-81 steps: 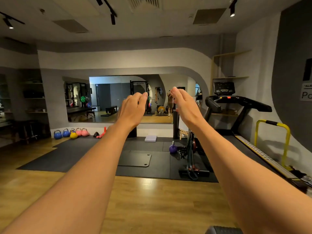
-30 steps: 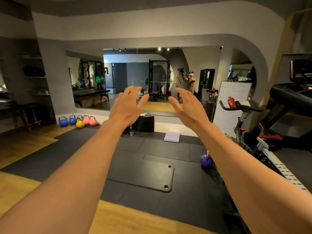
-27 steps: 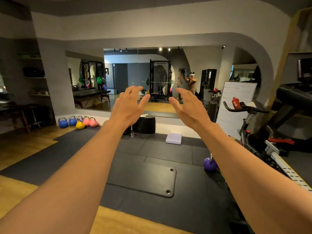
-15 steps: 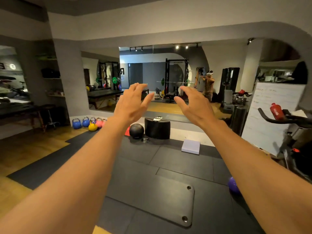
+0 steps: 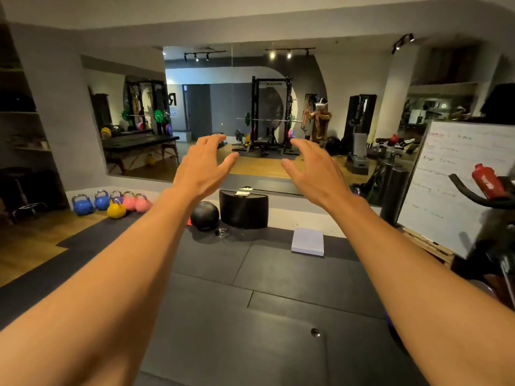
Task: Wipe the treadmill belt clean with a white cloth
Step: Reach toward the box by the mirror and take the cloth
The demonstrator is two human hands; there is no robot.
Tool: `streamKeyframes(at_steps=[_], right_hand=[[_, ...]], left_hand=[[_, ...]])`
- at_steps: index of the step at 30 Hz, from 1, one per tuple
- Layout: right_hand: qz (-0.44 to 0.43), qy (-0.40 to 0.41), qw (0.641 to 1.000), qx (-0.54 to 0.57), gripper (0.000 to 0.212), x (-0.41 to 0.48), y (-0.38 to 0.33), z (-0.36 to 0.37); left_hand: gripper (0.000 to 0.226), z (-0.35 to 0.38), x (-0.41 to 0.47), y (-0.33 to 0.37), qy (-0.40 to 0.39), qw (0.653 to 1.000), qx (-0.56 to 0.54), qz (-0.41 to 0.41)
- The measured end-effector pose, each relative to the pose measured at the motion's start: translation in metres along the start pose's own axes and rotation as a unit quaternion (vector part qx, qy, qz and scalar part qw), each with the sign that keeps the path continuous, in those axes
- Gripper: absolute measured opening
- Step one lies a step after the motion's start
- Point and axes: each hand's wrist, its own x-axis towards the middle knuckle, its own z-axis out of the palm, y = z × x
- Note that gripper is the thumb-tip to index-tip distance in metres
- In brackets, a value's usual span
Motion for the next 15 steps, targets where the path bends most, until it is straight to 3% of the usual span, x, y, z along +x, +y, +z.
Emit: streamKeyframes(at_steps=[15], right_hand=[[0.025, -0.036, 0.999, 0.02, 0.056, 0.271, 0.121, 0.262]], left_hand=[[0.056, 0.2, 0.255, -0.185, -0.031, 0.999, 0.026, -0.001]])
